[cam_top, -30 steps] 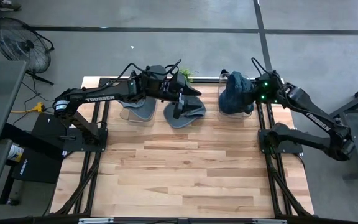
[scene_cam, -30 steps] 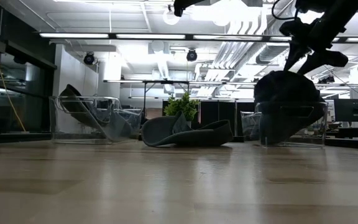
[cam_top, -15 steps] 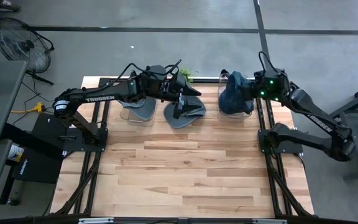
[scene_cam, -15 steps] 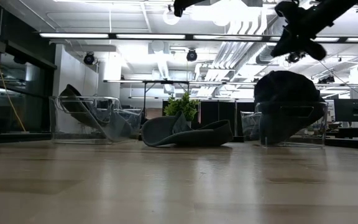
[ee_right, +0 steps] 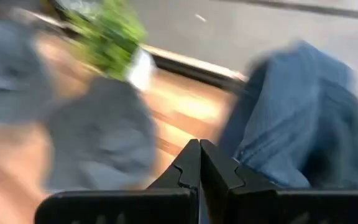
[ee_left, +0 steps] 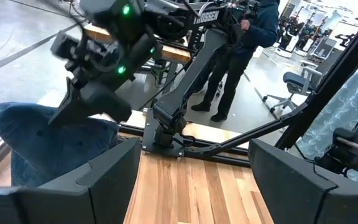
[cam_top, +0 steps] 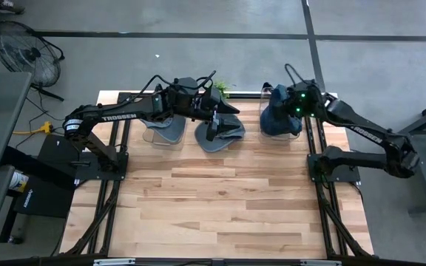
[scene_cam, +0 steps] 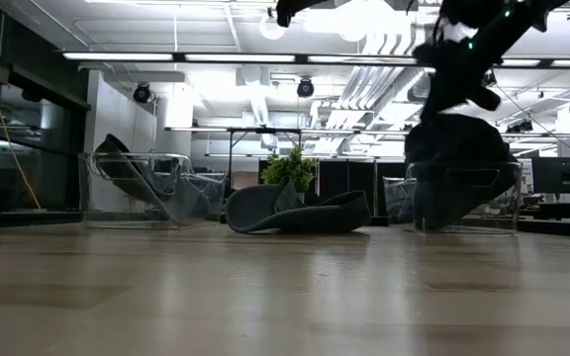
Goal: Pick & Place hat
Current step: Put the blue cap into the right transparent bin
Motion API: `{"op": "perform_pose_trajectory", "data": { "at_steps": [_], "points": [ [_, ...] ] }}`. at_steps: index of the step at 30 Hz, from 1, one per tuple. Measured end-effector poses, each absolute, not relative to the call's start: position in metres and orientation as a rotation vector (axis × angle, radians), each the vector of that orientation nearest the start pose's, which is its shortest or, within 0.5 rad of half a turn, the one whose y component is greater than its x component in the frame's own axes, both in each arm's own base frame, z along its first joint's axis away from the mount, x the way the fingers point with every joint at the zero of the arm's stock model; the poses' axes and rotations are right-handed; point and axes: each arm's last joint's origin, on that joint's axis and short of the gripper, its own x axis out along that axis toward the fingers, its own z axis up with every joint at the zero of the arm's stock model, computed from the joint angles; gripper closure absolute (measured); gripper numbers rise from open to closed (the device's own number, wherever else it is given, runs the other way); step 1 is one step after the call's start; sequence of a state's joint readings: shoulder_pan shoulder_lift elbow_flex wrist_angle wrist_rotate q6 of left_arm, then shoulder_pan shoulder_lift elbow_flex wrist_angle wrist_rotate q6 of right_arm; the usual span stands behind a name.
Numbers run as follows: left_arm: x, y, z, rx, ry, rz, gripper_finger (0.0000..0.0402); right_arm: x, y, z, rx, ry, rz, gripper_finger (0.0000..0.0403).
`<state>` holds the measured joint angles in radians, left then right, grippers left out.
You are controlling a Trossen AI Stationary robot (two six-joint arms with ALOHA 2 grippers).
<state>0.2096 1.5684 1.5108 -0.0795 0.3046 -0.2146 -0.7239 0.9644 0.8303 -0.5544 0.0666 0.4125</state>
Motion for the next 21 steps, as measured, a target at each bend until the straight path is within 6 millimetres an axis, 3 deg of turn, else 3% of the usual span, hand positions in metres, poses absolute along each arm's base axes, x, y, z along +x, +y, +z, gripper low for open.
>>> {"op": "perform_pose_trajectory", "data": {
  "at_steps": [6,13,21],
  "points": [
    [0.356,0.067,0.4,-0.251,0.149,-0.079,0.0106,0.137,-0.134,0.268,0.611,0.692,-1.057,0.0402],
    [0.356,0.067,0.4,-0.254,0.148,-0.079,0.0106,0.132,-0.143,0.255,0.685,0.785,-1.13,0.0403],
    [0.356,0.067,0.4,-0.254,0.148,-0.078,0.0106,0.144,-0.161,0.228,0.741,0.928,-1.118,0.0403]
  ]
}}
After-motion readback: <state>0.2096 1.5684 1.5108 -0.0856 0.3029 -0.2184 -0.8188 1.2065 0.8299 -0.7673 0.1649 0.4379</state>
